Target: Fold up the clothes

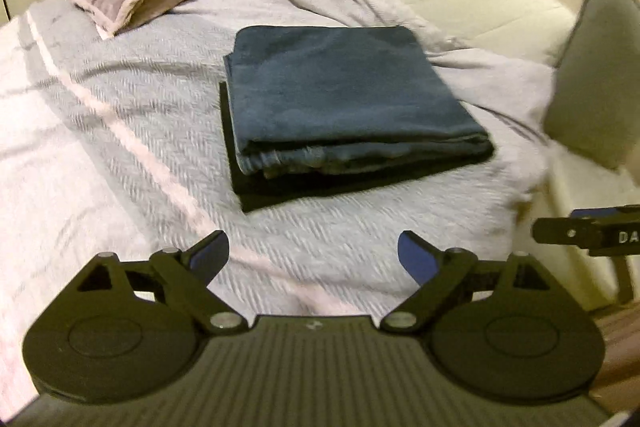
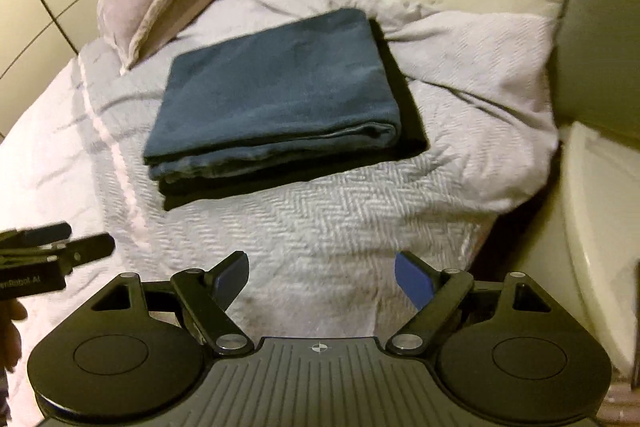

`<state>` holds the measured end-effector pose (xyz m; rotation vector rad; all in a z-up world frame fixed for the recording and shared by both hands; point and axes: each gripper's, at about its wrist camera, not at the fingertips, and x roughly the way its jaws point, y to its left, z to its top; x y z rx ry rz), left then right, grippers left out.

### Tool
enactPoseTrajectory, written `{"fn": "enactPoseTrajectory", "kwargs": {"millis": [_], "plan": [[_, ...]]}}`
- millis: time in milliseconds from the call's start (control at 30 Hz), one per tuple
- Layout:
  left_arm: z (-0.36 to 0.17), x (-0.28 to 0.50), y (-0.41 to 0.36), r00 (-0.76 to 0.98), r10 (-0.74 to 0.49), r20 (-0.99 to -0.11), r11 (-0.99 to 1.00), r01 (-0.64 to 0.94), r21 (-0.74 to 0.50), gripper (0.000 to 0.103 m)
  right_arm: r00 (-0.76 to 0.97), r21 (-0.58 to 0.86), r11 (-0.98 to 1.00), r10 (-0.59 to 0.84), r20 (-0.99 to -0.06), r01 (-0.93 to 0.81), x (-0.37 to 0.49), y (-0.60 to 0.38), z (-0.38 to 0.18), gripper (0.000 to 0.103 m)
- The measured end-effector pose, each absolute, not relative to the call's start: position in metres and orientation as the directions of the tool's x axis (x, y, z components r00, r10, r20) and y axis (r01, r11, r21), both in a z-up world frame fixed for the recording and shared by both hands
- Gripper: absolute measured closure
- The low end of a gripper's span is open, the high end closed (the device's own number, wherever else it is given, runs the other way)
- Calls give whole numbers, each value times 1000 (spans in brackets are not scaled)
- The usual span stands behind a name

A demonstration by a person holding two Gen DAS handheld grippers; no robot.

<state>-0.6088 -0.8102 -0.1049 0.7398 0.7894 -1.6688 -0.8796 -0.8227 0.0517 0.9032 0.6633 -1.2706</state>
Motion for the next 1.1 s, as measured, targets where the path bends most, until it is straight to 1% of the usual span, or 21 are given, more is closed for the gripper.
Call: {"fn": "enactPoseTrajectory", "kwargs": {"millis": [100, 200, 300, 400, 600, 800, 1100], "plan": [[-87, -611, -793, -233, -567, -790, -239, 965, -113, 14, 187, 193, 44, -524, -831, 980, -869, -803, 71, 20], [-75, -609, -781, -243, -577, -779, -236, 964, -126, 14, 182, 187, 46, -529, -829, 981, -861, -794, 85, 20], [-67, -609, -771, -218, -583, -782, -198, 972, -124, 13, 180, 180, 53, -530, -829, 982, -854, -788, 97, 19], [-62, -610, -763, -190, -594, -782, -150, 981, -125, 10, 187, 165, 89, -526, -829, 982, -850, -790, 103, 20], [-54, -615, -754, -137, -586, -798, -67, 990, -121, 10, 191, 126, 159, -515, -835, 979, -842, -794, 115, 19], [-41, -628, -742, -63, -606, -793, -30, 998, -57, 10, 188, 93, 204, -522, -832, 975, -844, -791, 126, 19], [-27, -635, -729, -4, -610, -793, 37, 999, -33, 10, 222, 132, 205, -523, -823, 970, -859, -787, 136, 20]]}}
